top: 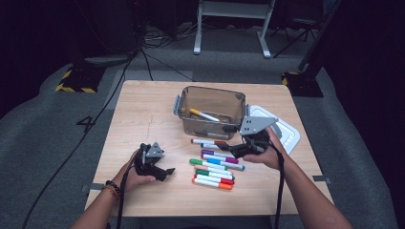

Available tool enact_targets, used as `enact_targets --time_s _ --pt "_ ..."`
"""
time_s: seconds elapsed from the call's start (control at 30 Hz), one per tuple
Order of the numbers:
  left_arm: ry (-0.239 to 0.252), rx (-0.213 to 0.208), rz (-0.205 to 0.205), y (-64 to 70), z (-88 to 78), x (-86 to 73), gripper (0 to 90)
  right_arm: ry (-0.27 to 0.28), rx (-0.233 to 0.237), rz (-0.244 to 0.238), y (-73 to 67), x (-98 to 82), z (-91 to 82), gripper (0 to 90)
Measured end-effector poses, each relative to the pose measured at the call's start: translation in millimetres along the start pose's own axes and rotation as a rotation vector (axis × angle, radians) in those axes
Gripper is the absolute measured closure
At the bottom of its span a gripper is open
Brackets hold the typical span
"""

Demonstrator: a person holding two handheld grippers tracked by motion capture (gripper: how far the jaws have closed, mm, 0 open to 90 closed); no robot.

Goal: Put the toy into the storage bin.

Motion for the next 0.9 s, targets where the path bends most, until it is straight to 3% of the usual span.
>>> enact_targets --time_s 0.1,0.2,0.4,0.57,0.9 --pt "0.000 0.000 0.000 0.0 0.0 0.0 14.6 -0.004 0.041 0.001 -19.1 -13.7 4.0 40.2" --pt "0.000 0.000 0.000 0.0 0.0 0.0 14.6 -0.043 0.076 -0.026 -40.5 -31.8 9.6 40.4" --pt "0.000 0.000 0.000 0.0 0.0 0.0 14.6 -0.094 0.147 0.010 -72.8 -70.4 19.1 41.3" --pt "0.000 0.000 0.000 0.0 0.0 0.0 14.6 -0.149 0.179 0.032 -85.7 -94.0 27.2 41.9" --pt "0.000 0.000 0.000 0.0 0.0 0.0 14.6 -0.195 0.205 0.057 -93.0 -113.3 37.0 42.0"
Point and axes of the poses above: each handheld gripper's, and its own axes: z roughly forward along the jaws, x roughly out of its top, y roughly to its right, the point moved 3 cm from there along z, roughly forward along the jaws, and after that the axes turned 5 degrees about -z, right-handed, at the moved point
